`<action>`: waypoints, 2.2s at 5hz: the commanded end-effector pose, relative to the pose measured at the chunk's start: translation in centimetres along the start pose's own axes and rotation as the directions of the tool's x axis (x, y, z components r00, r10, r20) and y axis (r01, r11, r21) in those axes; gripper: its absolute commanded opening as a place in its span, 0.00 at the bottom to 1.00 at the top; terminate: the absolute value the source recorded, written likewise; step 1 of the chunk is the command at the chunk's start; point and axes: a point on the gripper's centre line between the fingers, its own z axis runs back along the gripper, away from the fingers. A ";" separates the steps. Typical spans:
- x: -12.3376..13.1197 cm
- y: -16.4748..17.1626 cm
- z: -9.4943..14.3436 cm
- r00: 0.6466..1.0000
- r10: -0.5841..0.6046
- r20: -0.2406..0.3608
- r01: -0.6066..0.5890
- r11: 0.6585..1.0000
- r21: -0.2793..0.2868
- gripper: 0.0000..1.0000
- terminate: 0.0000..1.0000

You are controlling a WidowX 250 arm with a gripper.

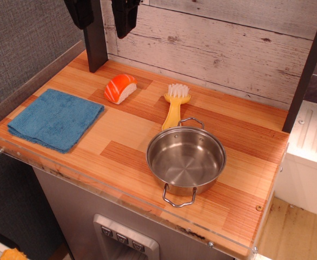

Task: Put the sushi inside the pot.

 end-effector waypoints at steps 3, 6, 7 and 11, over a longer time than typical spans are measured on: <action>4.3 2.0 -3.2 1.000 0.003 0.025 -0.002 1.000 -0.016 1.00 0.00; 7.4 3.5 -12.2 1.000 0.015 0.020 -0.016 0.999 0.032 1.00 0.00; 6.7 3.6 -13.5 1.000 -0.018 -0.009 0.018 0.999 0.035 1.00 0.00; 5.6 4.2 -12.8 0.995 -0.056 -0.077 0.058 0.998 0.023 0.00 0.00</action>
